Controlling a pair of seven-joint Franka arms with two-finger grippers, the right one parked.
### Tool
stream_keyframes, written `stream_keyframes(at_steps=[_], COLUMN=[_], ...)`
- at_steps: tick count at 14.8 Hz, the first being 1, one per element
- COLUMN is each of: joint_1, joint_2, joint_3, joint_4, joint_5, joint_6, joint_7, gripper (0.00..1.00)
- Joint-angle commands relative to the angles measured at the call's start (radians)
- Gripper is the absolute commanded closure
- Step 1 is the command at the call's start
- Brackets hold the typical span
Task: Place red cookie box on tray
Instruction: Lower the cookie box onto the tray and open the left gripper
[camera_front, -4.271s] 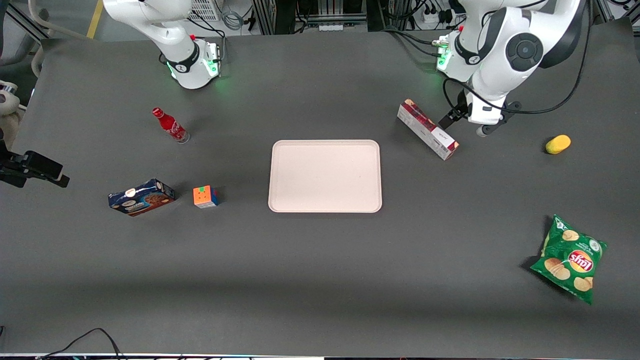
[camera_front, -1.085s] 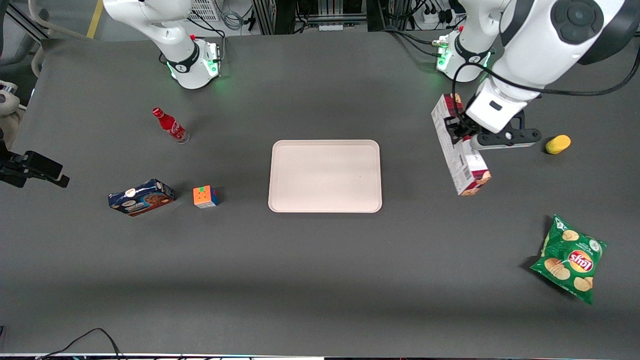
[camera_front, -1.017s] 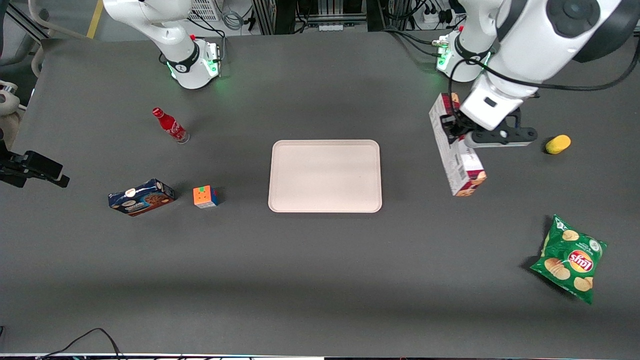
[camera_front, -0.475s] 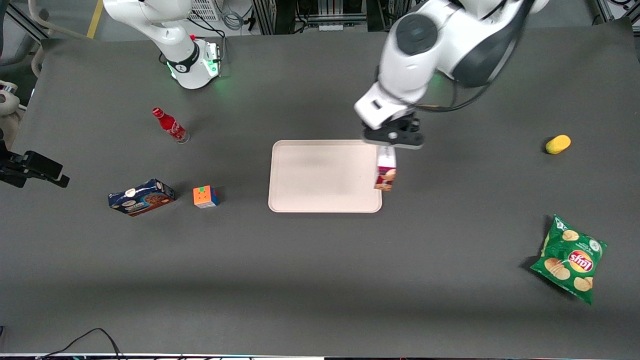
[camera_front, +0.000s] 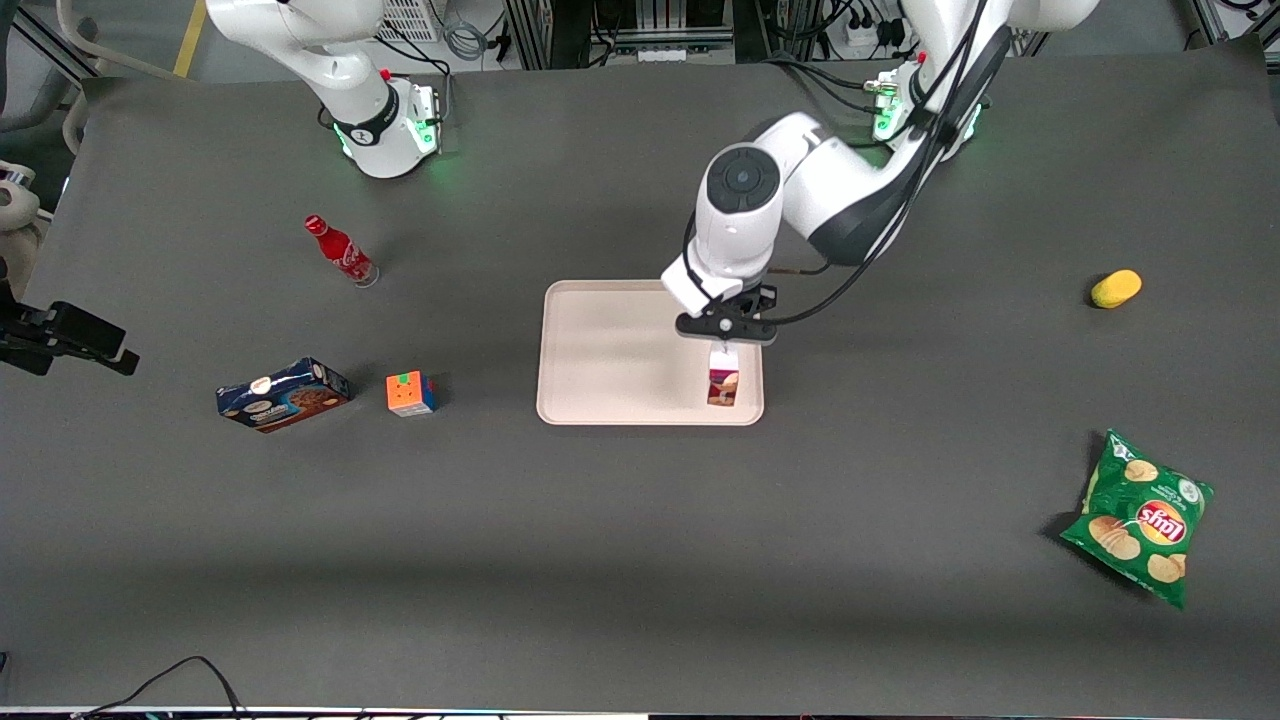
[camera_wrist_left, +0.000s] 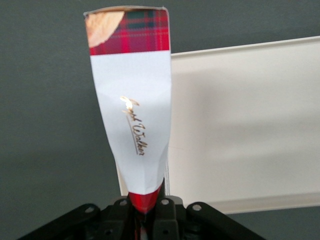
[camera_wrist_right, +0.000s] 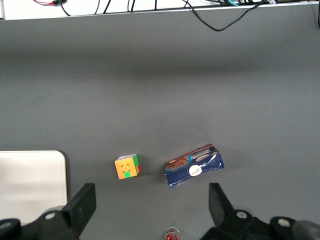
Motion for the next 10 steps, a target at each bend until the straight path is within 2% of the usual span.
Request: stream_keyframes(at_steps=[1, 9, 10], joint_1=[-0.016, -0.022, -0.022], joint_2=[0.036, 0.118, 0.119], joint_3=[0.01, 0.033, 0.033], joint_4=[-0.062, -0.091, -0.09], joint_5=[0.048, 0.048, 0.048], joint_6=[0.11, 0.209, 0.213], joint_7=[-0.074, -0.138, -0.138], gripper=[1.0, 1.0, 0.96])
